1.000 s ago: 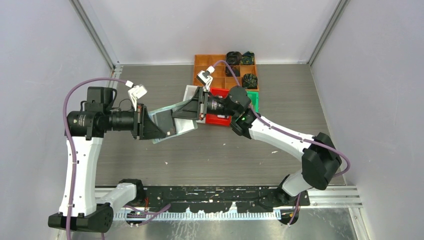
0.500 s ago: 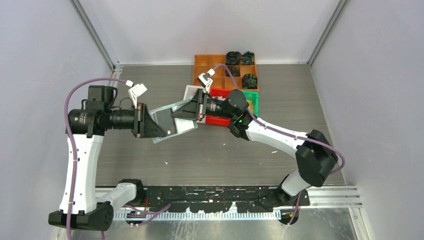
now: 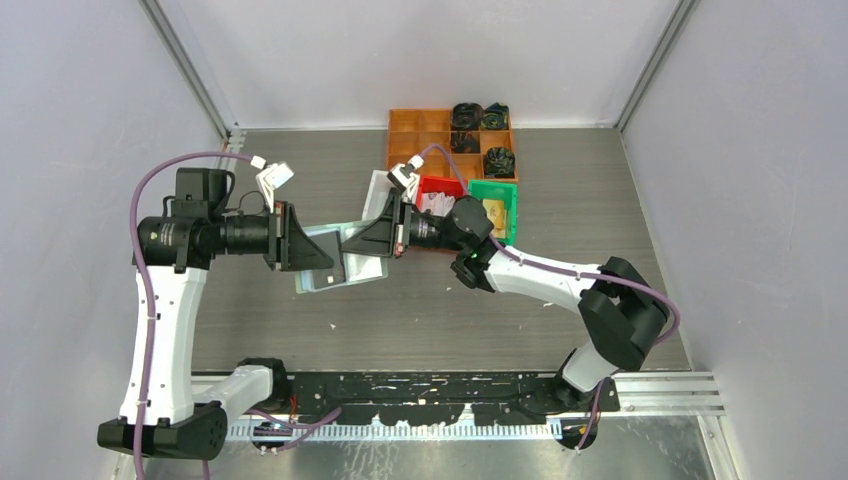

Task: Take the credit cards out of the card holder
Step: Remove the credit card from the card holder.

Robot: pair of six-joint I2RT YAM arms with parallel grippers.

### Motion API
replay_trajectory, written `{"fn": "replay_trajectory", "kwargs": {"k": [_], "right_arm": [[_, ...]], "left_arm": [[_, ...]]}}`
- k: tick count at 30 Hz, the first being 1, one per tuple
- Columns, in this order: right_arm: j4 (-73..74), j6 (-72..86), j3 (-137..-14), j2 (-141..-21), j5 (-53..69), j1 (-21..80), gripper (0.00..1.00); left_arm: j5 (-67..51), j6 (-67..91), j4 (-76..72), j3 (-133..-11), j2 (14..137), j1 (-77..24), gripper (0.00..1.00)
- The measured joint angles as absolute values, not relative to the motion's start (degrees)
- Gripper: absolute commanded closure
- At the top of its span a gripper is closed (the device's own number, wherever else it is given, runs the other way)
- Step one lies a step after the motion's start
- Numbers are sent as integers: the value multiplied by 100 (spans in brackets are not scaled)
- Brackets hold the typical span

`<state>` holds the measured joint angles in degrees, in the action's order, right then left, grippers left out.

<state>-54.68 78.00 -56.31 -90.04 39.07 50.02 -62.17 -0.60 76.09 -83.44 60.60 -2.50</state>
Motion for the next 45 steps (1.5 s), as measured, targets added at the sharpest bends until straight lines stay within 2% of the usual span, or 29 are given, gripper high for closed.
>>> {"fn": "replay_trajectory", "kwargs": {"k": [3, 6, 7, 8, 9, 12, 23, 26, 28, 34, 40, 45], "right_arm": [[-5586, 7797, -5544, -8960, 3881, 4993, 99], [-5660, 7797, -5441, -8945, 3837, 4963, 99], [-5660, 7797, -5413, -8945, 3826, 4963, 97], [-5666, 7797, -5376, -8945, 3820, 4963, 87], [-5682, 7797, -5349, -8945, 3817, 4963, 82], [-5747, 7795, -5304, -8930, 3815, 4967, 77], [-5583, 7430, -5295, -8871, 3750, 5203, 74], [-5481, 7319, -5321, -8862, 3712, 5229, 73], [-5323, 7207, -5387, -8862, 3693, 5242, 75], [-4952, 6934, -5537, -8862, 3629, 5245, 99], [-5175, 6923, -5411, -8774, 3573, 5293, 99], [-5664, 7199, -4982, -8661, 3509, 5175, 99]], "left_arm": [[-6208, -91, 7609, -8344, 6058, -242, 79], [-6215, -152, 7612, -8344, 6038, -239, 87], [-6217, -167, 7609, -8344, 6029, -239, 89], [-6213, -174, 7609, -8344, 6018, -239, 90], [-6208, -178, 7609, -8344, 6012, -239, 91], [-6184, -174, 7605, -8344, 6003, -239, 92], [-5918, 357, 7179, -8250, 5806, -235, 93], [-5841, 548, 7019, -8149, 5719, -233, 88], [-5782, 646, 6928, -8079, 5673, -226, 84], [-5645, 834, 6764, -8012, 5623, -207, 75], [-5778, 902, 6657, -8012, 5675, -204, 65], [-6045, 902, 6659, -8012, 5728, -226, 64]]}}
